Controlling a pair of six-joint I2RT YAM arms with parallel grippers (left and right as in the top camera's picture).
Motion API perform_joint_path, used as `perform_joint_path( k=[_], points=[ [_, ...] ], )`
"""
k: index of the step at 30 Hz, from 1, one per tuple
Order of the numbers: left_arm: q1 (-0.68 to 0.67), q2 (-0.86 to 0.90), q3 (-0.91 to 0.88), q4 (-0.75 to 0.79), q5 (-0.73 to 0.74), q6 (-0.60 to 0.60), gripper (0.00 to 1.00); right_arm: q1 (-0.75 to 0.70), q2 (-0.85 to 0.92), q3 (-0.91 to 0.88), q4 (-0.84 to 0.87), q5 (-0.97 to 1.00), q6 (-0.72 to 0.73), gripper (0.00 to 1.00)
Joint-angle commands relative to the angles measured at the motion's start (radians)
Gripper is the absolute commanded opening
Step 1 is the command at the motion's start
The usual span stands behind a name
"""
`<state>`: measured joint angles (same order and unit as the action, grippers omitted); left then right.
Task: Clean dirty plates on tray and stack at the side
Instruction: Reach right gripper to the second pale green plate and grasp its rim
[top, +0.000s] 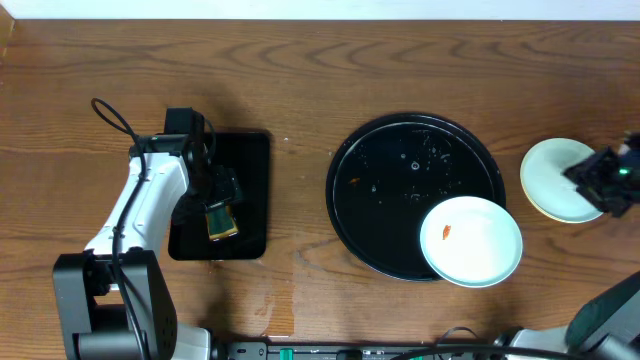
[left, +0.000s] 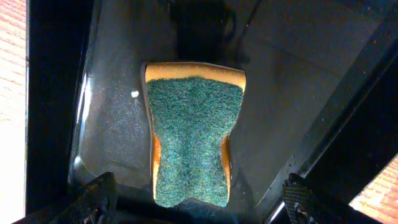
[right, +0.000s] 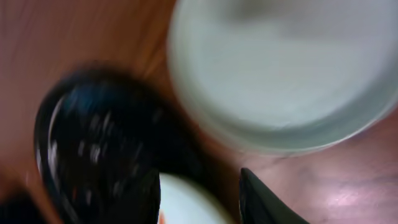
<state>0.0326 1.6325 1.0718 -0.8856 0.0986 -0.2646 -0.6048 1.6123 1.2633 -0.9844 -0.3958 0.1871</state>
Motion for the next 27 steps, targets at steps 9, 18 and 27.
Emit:
perform_joint_path(
  k=[9,18,27],
  points=[
    [0.001,0.000,0.000,-0.002,-0.005,0.002,0.86,0.348,-0.069,-0.054,-0.235,0.304,-0.116,0.51],
    [0.001,0.000,0.000,-0.002,-0.004,0.001,0.86,0.409,-0.069,-0.250,-0.185,0.478,0.159,0.51],
    [0.001,0.000,0.000,0.009,-0.005,-0.040,0.86,0.409,-0.070,-0.328,-0.099,0.472,0.179,0.08]
  ],
)
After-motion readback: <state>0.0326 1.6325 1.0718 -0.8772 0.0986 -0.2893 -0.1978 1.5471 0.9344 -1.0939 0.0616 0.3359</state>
